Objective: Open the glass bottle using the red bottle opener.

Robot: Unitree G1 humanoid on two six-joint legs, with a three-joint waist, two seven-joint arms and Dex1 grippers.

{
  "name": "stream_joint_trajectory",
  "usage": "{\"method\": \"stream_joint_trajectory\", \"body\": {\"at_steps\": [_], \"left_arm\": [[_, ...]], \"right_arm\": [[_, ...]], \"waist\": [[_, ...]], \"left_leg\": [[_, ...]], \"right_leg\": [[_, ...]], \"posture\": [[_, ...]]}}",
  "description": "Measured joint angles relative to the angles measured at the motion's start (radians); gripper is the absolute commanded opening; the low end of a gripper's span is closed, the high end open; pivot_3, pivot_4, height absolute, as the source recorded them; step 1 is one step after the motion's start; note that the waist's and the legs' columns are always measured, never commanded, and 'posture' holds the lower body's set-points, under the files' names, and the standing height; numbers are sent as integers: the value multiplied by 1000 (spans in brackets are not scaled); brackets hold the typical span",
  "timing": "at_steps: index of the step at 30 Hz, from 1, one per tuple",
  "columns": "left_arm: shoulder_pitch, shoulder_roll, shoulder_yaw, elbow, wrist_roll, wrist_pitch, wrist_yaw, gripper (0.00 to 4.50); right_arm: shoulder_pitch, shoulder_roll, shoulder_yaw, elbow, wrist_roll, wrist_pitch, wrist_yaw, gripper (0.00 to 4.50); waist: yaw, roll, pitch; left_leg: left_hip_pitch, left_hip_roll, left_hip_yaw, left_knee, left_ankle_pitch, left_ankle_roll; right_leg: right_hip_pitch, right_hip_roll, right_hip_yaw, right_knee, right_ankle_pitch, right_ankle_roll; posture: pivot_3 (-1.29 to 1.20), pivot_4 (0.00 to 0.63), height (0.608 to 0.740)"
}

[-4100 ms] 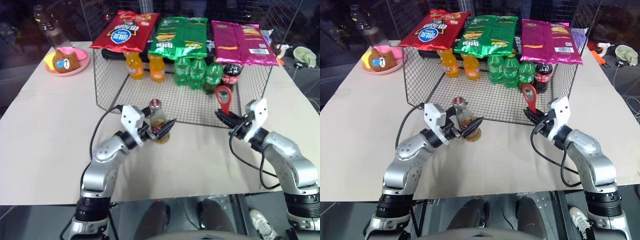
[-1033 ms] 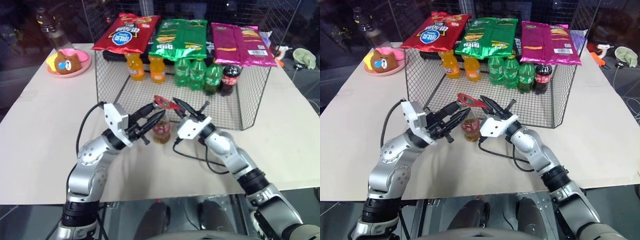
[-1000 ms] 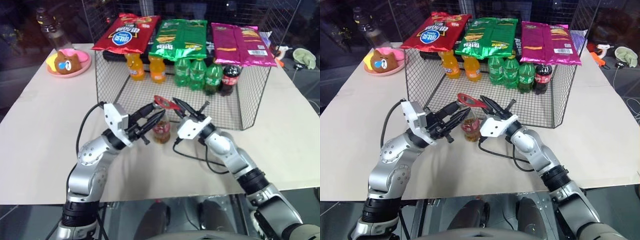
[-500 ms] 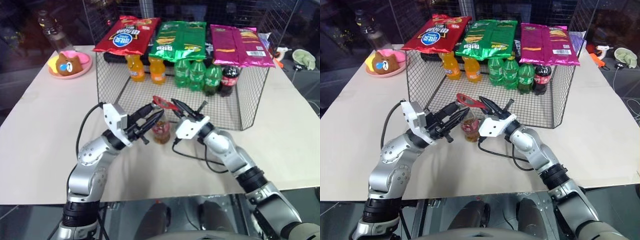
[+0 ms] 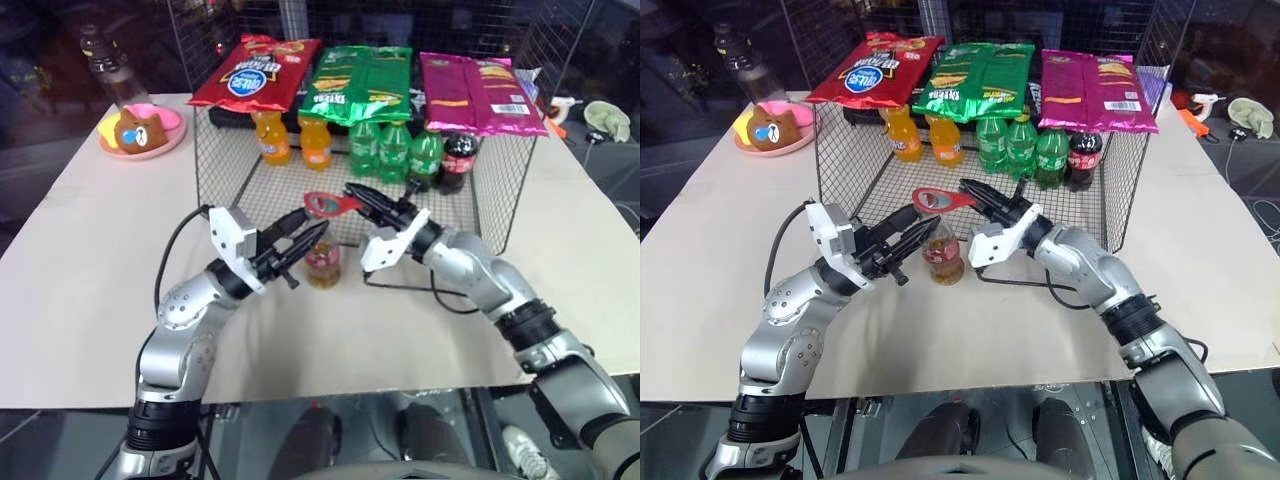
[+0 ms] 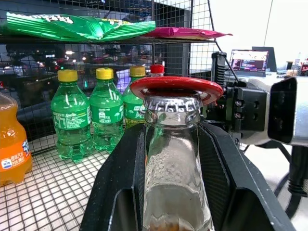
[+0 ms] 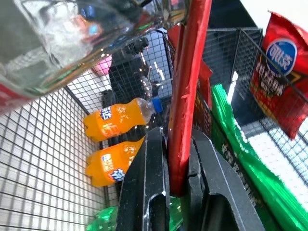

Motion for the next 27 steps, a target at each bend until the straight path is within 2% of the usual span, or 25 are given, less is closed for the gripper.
{"method": "stream_joint_trajectory", "body": {"at_steps": [13,20,27], "left_arm": [[-19,-8,-10,10,8,-7,2,1086],[-26,-13,-21,10,9,-12,2,1086],[-28,-14,-23,12,9,-23,2,1086]], "right_arm": [[-94,-50,-5,-12,-33,-19,17,0],[-96,-69,-7,-23,-36,-26,12,0],[-95,-56,-69,-23,-7,3,-25,0]], "waist": [[0,1,2],[-1,1,2],[-1,0,2]], "left_leg": [[-1,0,0,0,0,0],[-1,0,1,-8,0,0],[-2,0,1,-10,0,0]], "right_leg": [[-1,0,0,-1,0,0],[-3,0,1,-5,0,0],[-3,0,1,-7,0,0]], "posture": [[0,150,740],[0,150,740],[0,150,740]]}}
